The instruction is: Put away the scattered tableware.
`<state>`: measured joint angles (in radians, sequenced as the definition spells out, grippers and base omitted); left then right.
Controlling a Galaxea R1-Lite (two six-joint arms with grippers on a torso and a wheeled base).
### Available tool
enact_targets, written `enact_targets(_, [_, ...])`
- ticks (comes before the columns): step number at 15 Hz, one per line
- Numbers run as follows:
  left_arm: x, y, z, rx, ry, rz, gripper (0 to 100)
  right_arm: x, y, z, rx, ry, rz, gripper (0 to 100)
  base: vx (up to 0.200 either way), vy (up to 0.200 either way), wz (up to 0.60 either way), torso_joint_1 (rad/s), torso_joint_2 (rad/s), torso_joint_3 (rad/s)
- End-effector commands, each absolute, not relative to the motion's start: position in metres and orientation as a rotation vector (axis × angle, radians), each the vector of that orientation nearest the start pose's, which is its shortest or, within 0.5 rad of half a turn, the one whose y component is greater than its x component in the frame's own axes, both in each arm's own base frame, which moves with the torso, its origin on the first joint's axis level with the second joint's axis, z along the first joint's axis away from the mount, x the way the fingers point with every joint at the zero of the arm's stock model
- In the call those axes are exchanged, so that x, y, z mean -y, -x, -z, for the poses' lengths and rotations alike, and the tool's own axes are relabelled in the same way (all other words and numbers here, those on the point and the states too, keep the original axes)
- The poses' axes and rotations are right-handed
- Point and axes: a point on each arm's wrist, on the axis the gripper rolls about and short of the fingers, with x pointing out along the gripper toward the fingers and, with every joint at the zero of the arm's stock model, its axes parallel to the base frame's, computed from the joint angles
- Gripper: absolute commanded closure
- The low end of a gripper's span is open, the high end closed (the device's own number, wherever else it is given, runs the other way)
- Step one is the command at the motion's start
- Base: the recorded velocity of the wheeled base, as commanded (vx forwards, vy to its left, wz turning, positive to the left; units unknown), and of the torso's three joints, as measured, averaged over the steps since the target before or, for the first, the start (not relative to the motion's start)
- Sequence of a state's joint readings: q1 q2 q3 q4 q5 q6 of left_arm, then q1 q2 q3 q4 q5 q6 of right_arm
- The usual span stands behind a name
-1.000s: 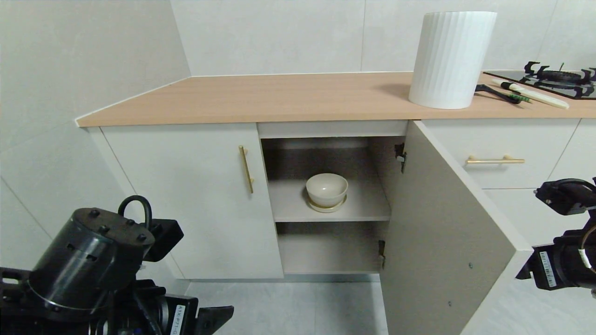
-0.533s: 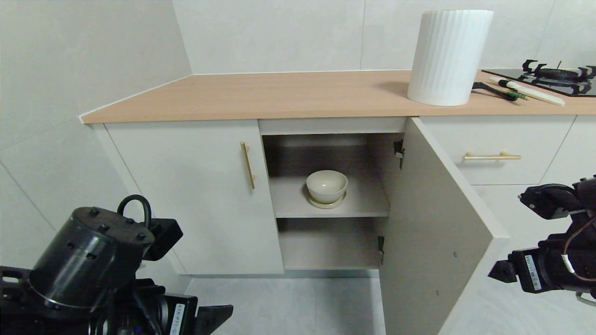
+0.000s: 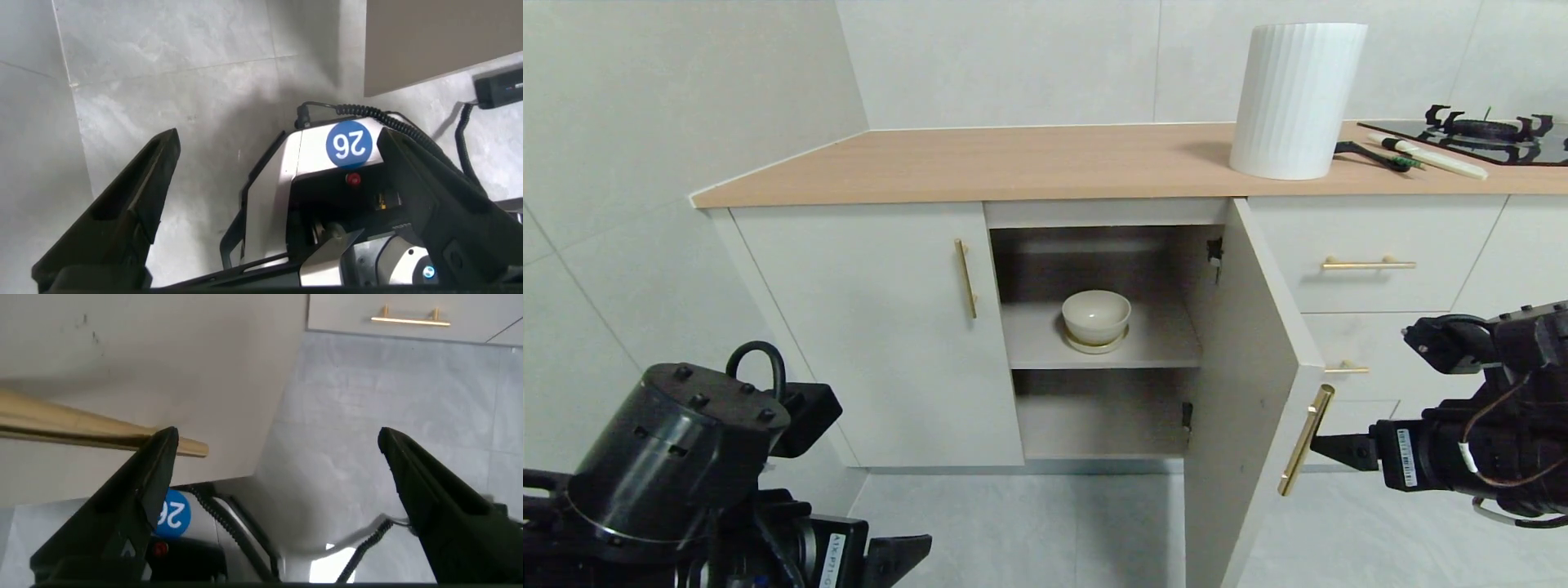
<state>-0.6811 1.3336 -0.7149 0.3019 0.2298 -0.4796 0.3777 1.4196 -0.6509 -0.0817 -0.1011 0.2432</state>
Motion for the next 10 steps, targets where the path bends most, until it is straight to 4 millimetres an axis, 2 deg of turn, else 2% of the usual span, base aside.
enact_targets(1, [0.108,-0.141,-0.171,-0.902,0.037,0.207,0,-0.079,-0.201,-0.16,-0.713,-0.068,-0.186,0,0.0,0.0,0.0,0.0,0.0,0.0])
enact_targets(6, [0.108,-0.141,-0.172,-0.896,0.042,0.208,0,-0.092,-0.212,-0.157,-0.667,-0.116,-0.208,0,0.0,0.0,0.0,0.0,0.0,0.0])
enact_targets(10, [0.109,-0.142,-0.174,-0.869,0.058,0.215,0,-0.114,-0.231,-0.151,-0.593,-0.116,-0.267,0,0.0,0.0,0.0,0.0,0.0,0.0])
